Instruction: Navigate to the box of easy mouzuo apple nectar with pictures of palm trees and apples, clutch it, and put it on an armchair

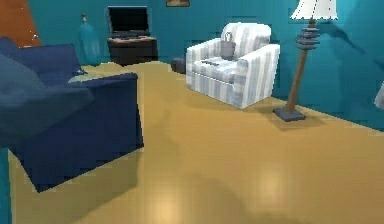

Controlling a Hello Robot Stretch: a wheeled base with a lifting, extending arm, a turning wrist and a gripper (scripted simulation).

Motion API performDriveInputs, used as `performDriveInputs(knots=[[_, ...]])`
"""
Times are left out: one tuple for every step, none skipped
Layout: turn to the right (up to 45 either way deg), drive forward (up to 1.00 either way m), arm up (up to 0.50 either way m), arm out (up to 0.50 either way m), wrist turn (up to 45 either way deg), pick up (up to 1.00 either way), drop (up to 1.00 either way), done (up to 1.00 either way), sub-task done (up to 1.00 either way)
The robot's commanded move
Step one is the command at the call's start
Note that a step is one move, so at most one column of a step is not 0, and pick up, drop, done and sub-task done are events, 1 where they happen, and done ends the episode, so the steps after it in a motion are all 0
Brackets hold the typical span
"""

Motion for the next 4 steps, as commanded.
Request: performDriveInputs(knots=[[0.0,1.00,0.00,0.00,0.0,0.00,0.00,0.00,0.00],[0.0,1.00,0.00,0.00,0.0,0.00,0.00,0.00,0.00],[3.0,0.00,0.00,0.00,0.0,0.00,0.00,0.00,0.00],[0.0,1.00,0.00,0.00,0.0,0.00,0.00,0.00,0.00]])
